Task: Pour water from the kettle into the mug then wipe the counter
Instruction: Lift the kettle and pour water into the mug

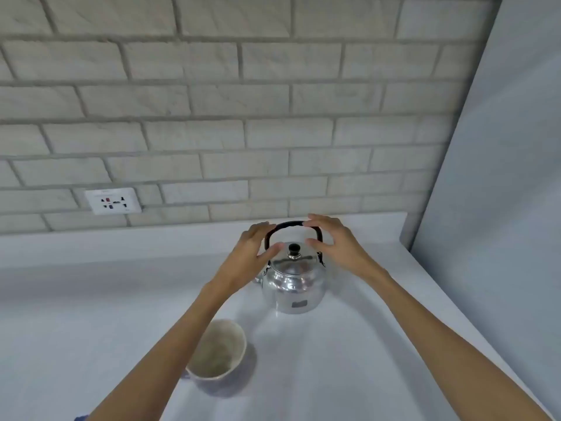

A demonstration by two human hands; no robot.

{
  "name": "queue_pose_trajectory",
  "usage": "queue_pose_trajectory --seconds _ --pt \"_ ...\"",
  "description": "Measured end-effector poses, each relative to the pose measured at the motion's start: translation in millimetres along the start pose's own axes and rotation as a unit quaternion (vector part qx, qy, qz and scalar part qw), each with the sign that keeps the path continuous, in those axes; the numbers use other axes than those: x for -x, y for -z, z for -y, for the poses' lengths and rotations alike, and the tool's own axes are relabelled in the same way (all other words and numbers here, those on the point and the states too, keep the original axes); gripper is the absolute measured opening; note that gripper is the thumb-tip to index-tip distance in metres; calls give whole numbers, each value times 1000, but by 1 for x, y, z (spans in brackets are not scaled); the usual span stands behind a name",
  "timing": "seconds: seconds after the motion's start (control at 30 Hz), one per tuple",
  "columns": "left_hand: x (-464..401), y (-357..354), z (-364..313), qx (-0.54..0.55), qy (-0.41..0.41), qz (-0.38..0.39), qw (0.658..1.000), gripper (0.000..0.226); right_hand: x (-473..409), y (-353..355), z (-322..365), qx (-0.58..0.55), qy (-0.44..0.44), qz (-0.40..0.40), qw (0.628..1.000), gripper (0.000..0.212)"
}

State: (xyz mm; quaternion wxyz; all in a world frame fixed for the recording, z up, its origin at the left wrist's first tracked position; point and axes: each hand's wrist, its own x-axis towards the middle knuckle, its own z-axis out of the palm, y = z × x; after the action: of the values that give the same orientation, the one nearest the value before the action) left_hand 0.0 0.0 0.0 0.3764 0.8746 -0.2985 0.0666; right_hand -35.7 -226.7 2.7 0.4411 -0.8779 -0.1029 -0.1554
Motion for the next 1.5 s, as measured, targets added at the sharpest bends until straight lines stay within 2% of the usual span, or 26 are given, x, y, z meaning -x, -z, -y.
queue_pose_trajectory --seconds 0.17,0.4,0.53,0.7,0.83,1.07,1.5 --pt "-19 -18 14 65 43 41 996 67 -23 -4 -21 -24 -37 44 998 46" --pt "-42 -31 29 145 67 52 986 63 -41 -15 -38 -164 -62 43 984 44" --pt "-48 -35 32 230 103 1 968 51 -42 -19 -44 -228 -69 8 971 35" --pt "-51 -35 31 312 104 -14 944 19 -44 -21 -43 -258 -72 -22 963 19" --pt "-49 -32 30 315 96 -19 944 12 -42 -21 -42 -269 -84 -28 959 18" --pt "-45 -24 18 302 82 -22 950 16 -33 -17 -28 -270 -89 -59 957 14" --pt "-32 31 -50 284 10 -15 959 21 -16 19 44 -236 -24 -133 962 16"
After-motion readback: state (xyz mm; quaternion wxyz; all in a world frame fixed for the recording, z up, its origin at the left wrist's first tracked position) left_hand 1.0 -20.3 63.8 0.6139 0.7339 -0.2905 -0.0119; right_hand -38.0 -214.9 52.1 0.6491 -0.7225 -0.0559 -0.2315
